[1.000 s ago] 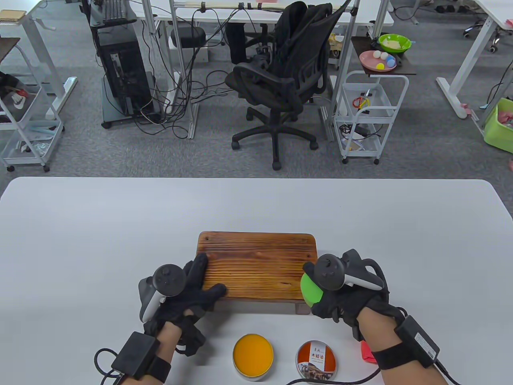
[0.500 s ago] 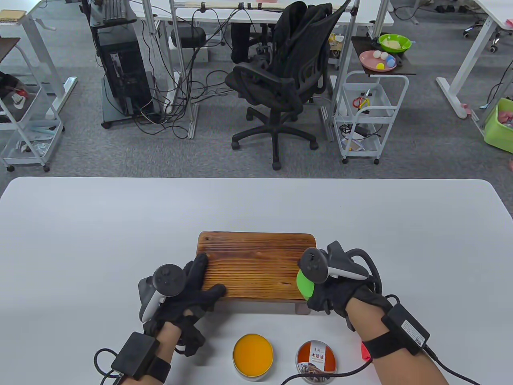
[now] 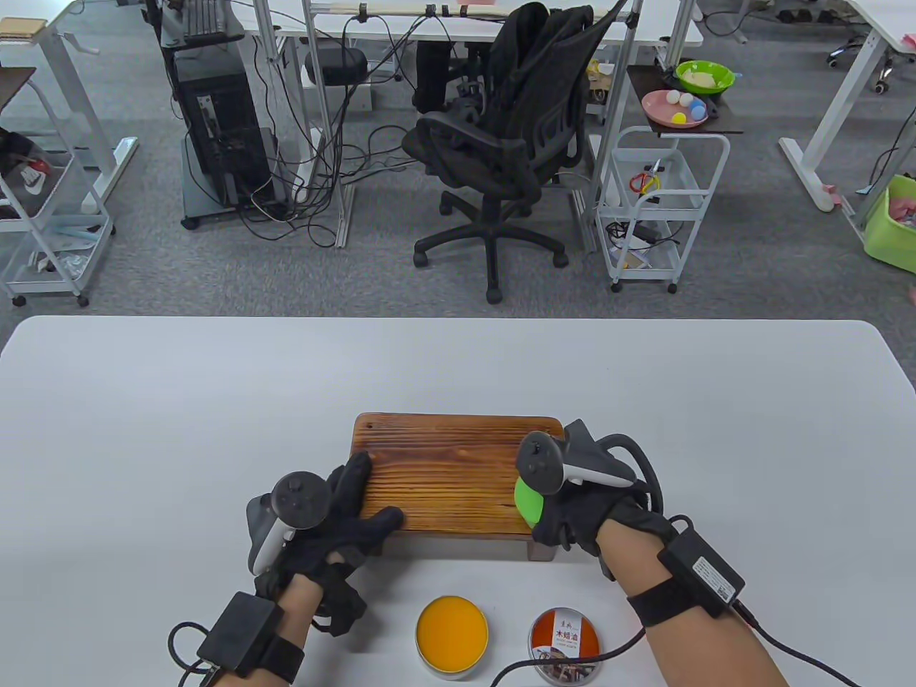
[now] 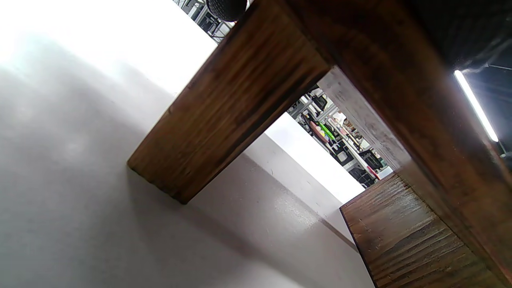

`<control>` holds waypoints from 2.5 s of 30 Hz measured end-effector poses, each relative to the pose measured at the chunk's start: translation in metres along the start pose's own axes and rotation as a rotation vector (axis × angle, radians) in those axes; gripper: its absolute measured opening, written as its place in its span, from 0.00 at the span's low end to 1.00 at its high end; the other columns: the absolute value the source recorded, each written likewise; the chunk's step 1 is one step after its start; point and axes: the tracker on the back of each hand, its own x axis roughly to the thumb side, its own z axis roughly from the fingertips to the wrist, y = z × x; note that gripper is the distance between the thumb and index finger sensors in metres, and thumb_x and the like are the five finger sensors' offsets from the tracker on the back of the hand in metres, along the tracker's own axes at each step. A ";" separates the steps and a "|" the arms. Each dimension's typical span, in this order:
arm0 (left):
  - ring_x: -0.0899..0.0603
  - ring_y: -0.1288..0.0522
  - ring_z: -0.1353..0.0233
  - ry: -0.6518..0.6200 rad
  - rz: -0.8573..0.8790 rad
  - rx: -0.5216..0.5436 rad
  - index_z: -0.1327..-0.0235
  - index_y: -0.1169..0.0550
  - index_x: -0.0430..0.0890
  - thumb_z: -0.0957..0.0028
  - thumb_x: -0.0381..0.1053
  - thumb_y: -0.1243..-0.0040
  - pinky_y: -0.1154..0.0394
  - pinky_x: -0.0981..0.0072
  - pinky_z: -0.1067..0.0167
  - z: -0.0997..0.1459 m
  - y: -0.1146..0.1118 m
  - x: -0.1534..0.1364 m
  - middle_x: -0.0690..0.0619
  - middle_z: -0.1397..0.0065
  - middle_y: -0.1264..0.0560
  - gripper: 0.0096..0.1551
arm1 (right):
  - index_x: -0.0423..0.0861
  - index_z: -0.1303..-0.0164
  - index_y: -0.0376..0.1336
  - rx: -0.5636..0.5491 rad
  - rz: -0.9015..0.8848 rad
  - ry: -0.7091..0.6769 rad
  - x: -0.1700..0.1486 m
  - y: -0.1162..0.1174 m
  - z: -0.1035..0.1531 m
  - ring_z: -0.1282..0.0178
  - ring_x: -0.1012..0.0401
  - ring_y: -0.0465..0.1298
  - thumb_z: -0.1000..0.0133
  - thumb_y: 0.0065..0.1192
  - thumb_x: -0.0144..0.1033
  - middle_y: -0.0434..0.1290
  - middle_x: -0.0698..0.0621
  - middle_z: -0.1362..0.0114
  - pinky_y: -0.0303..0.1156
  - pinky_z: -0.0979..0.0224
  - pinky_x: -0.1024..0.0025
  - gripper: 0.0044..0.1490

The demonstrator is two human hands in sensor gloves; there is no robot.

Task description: Dip and apply wood wax on stool

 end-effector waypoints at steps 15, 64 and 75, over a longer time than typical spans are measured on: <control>0.23 0.61 0.16 -0.003 -0.002 0.000 0.17 0.58 0.64 0.58 0.83 0.36 0.61 0.14 0.32 0.000 0.000 -0.001 0.44 0.09 0.55 0.67 | 0.50 0.19 0.52 0.017 0.029 -0.112 0.039 -0.005 -0.015 0.27 0.31 0.62 0.62 0.83 0.62 0.53 0.33 0.16 0.68 0.29 0.40 0.66; 0.23 0.61 0.16 -0.004 0.013 -0.016 0.17 0.59 0.65 0.58 0.82 0.37 0.61 0.14 0.32 0.000 0.001 -0.002 0.45 0.09 0.54 0.66 | 0.50 0.19 0.51 0.059 0.029 -0.217 0.112 -0.023 -0.072 0.26 0.31 0.60 0.62 0.84 0.60 0.50 0.33 0.15 0.66 0.27 0.39 0.66; 0.23 0.61 0.16 -0.006 0.022 -0.023 0.17 0.59 0.65 0.58 0.82 0.36 0.61 0.14 0.32 -0.001 0.001 -0.003 0.44 0.09 0.53 0.66 | 0.50 0.19 0.50 0.064 0.019 -0.223 0.115 -0.026 -0.088 0.25 0.31 0.59 0.62 0.83 0.59 0.50 0.33 0.15 0.65 0.26 0.38 0.67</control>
